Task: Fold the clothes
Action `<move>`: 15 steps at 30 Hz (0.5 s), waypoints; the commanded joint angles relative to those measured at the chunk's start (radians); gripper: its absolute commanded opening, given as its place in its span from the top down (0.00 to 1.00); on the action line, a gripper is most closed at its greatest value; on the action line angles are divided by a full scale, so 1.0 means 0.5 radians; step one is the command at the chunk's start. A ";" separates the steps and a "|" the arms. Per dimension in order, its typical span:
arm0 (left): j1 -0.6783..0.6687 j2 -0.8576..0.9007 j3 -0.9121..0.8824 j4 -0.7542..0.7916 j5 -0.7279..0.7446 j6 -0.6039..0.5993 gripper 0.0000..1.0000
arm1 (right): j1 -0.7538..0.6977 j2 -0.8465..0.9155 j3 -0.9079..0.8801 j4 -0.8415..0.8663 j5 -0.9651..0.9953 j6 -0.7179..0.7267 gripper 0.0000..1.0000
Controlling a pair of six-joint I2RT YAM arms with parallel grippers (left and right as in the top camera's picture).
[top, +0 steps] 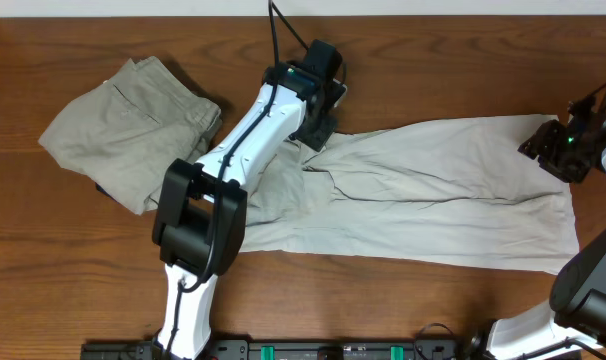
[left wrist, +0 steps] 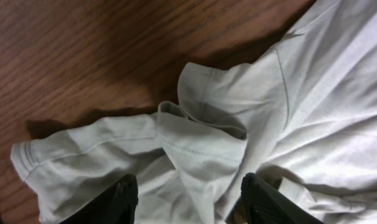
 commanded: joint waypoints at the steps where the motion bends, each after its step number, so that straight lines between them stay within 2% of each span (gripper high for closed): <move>1: 0.040 0.095 -0.012 0.021 -0.024 0.020 0.41 | -0.002 -0.002 0.040 -0.004 0.005 0.023 0.49; 4: 0.055 0.139 -0.012 0.027 -0.021 0.020 0.36 | -0.002 -0.002 0.040 -0.009 0.002 0.024 0.50; 8: 0.053 0.188 -0.012 0.035 -0.002 0.020 0.38 | -0.002 -0.002 0.039 -0.008 -0.002 0.033 0.51; 9: 0.053 0.188 -0.012 0.043 -0.002 0.021 0.44 | -0.002 -0.002 0.039 -0.009 -0.002 0.047 0.51; 13: 0.053 0.188 -0.011 0.099 -0.002 0.019 0.87 | -0.002 -0.002 0.038 -0.018 -0.002 0.047 0.51; 14: 0.053 0.188 -0.011 0.103 -0.002 0.019 0.94 | -0.002 -0.002 0.038 -0.018 -0.002 0.048 0.52; 15: 0.053 0.188 -0.011 0.100 -0.002 0.019 0.94 | -0.002 -0.002 0.038 -0.020 -0.002 0.059 0.52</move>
